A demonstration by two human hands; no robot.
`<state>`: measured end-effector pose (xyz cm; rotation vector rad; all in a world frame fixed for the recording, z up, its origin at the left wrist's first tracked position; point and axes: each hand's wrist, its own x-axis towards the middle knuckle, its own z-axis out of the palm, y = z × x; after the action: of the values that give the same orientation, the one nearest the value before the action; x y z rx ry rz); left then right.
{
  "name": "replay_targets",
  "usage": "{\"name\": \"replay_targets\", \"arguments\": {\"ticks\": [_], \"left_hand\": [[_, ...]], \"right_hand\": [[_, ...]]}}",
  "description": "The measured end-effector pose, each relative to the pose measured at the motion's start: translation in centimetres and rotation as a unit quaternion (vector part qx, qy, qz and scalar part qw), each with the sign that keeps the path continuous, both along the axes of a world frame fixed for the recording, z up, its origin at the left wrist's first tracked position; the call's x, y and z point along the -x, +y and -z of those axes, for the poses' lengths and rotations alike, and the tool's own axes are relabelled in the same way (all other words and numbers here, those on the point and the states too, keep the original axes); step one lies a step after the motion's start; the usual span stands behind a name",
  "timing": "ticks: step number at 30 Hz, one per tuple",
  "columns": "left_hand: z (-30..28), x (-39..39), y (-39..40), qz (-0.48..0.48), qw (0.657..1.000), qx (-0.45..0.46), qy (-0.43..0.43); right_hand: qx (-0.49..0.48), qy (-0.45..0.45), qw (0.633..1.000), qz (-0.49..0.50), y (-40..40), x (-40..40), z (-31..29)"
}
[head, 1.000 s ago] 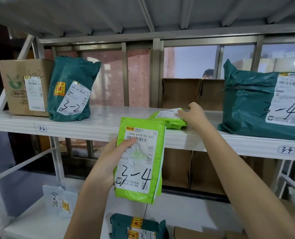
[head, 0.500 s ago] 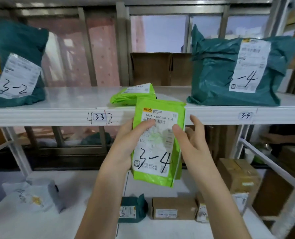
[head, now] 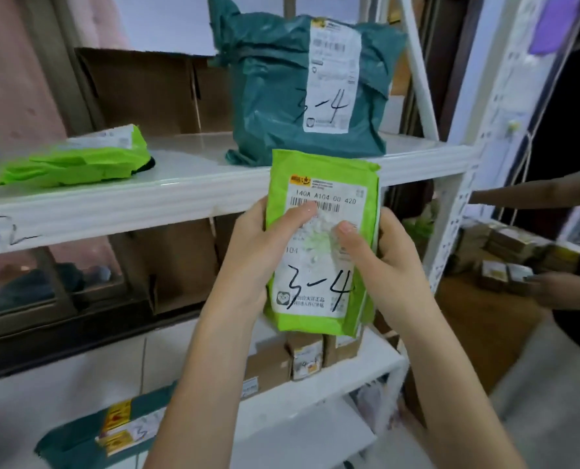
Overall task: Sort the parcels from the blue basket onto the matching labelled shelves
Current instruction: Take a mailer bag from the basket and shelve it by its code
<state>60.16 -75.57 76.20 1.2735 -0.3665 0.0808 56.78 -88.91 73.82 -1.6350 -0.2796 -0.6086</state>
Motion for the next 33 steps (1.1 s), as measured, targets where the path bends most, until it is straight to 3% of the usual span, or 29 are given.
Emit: {"name": "replay_targets", "arguments": {"ticks": [7,12,26,33], "left_hand": [[-0.1,0.0,-9.0,0.076,0.997,-0.013,-0.03],[-1.0,-0.5,-14.4,0.08,0.996,-0.01,-0.032],[-4.3,-4.3,-24.6,-0.064,0.996,0.025,-0.059],[-5.5,-5.8,-24.0,-0.162,0.981,-0.042,-0.097]], "right_hand": [[-0.036,0.019,0.996,0.082,-8.4,1.8,0.2],[-0.031,-0.002,0.994,0.104,-13.6,1.1,-0.6],[0.001,-0.054,0.998,-0.033,-24.8,-7.3,-4.7],[-0.048,-0.049,0.996,-0.062,-24.6,-10.8,-6.9]]}}
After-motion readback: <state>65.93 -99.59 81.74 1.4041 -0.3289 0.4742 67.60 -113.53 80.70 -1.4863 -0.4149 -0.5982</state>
